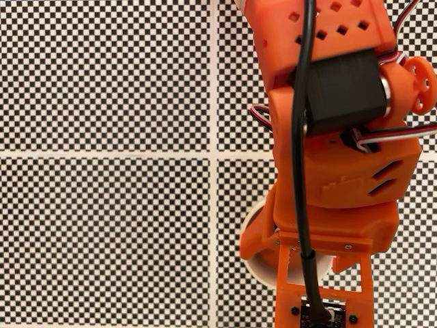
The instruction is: Grasp basketball and place into cup.
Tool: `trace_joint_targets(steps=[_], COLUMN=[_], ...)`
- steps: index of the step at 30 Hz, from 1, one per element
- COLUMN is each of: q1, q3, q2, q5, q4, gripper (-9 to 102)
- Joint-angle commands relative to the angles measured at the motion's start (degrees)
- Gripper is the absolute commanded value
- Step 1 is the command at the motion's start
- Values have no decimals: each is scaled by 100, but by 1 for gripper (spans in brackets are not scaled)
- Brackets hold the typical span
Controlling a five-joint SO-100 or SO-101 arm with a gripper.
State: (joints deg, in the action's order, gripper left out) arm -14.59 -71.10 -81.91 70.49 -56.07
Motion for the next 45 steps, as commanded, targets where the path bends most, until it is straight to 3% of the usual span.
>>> trace_joint_targets(steps=[1, 9, 18, 45], q1=[-62, -9, 246, 694], q3=[308, 290, 193, -6249], q2=[-26, -229, -1784, -9844], q5=[-53, -26, 237, 1134], q4=[44, -167, -1863, -1652], gripper=[46, 41, 34, 31])
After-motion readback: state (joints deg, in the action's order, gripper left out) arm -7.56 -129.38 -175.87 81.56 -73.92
